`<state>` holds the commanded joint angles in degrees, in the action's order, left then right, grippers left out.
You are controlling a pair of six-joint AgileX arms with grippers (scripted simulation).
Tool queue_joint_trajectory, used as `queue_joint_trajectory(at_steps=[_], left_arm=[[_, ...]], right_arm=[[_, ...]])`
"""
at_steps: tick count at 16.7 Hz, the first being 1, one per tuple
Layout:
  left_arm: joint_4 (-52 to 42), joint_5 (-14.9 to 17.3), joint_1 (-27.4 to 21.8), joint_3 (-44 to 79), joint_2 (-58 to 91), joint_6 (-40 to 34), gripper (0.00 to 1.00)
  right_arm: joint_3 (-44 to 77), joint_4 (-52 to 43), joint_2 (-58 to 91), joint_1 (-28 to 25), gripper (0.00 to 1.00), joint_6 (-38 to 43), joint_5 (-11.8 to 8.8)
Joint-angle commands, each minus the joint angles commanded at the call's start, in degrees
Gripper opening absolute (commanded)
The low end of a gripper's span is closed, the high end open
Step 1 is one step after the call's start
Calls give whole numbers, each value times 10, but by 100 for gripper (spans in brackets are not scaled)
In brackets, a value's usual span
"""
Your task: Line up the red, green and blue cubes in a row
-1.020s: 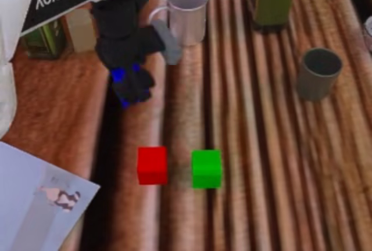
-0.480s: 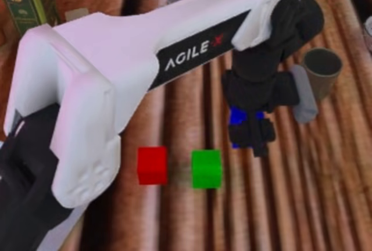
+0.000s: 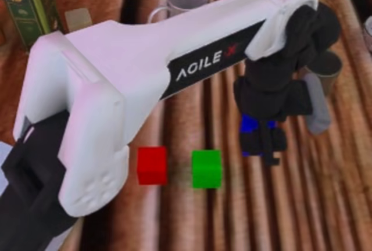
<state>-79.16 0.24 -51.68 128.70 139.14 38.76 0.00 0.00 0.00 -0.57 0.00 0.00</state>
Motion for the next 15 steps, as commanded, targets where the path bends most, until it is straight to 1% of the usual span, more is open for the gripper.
queue_joint_trajectory(at_steps=[6,11,15], left_arm=[[118,0,-1,-97,19,-3,0],[131,0,-2,-110,23,-3,0],[131,0,-2,-110,23,-3,30]], right_arm=[[0,0,0,0,100,0,0],[0,0,0,0,100,0,0],[0,0,0,0,100,0,0]])
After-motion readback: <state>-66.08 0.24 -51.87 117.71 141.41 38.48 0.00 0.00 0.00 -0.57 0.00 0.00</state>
